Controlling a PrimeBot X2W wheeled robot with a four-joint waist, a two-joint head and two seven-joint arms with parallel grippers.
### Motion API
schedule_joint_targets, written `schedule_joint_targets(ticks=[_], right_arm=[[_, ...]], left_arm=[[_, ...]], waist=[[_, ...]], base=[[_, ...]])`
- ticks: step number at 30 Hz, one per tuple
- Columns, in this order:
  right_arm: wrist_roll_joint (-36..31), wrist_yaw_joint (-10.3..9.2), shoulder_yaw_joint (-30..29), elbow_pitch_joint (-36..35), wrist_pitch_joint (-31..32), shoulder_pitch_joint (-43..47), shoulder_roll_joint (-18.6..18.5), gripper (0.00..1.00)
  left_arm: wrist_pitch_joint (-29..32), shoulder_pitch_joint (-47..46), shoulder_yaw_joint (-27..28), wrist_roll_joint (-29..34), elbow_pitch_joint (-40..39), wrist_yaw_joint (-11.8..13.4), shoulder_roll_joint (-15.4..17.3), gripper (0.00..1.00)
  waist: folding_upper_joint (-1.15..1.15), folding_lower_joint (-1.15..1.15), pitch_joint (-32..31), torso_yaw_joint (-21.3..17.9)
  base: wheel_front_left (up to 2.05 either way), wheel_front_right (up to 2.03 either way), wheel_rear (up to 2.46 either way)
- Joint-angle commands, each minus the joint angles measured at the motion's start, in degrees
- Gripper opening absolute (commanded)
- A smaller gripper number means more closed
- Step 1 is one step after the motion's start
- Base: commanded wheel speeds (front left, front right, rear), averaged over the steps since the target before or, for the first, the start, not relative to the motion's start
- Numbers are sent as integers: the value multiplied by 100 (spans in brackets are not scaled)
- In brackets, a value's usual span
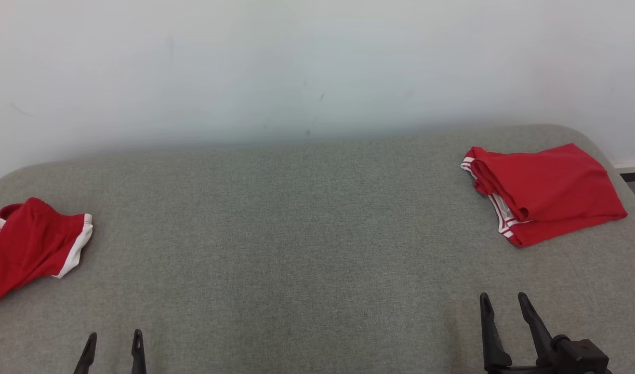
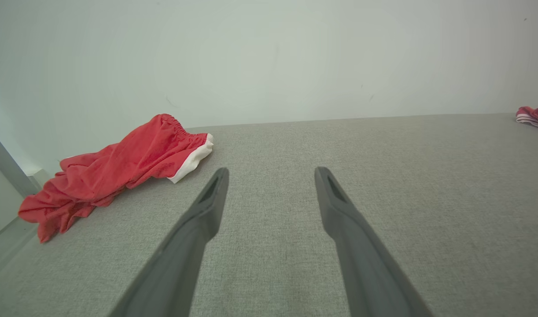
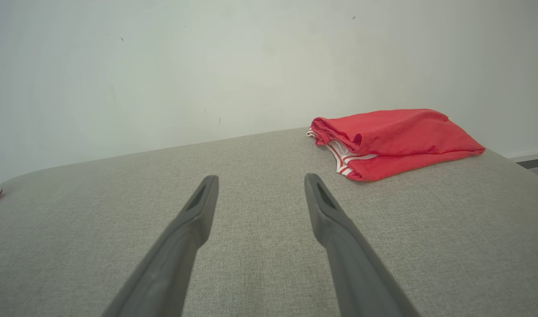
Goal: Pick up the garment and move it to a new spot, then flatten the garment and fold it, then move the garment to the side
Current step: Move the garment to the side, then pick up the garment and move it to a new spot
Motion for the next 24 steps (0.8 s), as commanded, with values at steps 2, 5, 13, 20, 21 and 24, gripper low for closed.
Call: schedule_joint_targets(ticks=[2,5,13,20,21,24], right_arm=[[-48,-15,8,13,0,47,38,100],[-65,-15,8,27,0,51,50,100],[-68,-15,-4,79,0,49,35,100],[-24,-15,-9,101,0,113,29,100],[-6,-15,0,107,1,113,32,100],[24,-15,33,103,0,133,51,100]], left_arm=[[-18,-30,17,-13,19,15,-13,100],[-18,-20,29,-10,32,32,-23,100],[-18,-42,37,-22,70,28,-37,100],[-18,-78,49,-8,101,40,-6,100],[-18,-75,58,-7,106,45,-10,100],[-18,-68,77,-3,115,68,-3,100]], waist=[[0,0,-10,0],[0,0,-20,-2],[0,0,-41,8],[0,0,-53,216],[0,0,-56,266],[0,0,-56,451]], base=[[0,0,0],[0,0,0],[0,0,0],[0,0,0],[0,0,0],[0,0,0]])
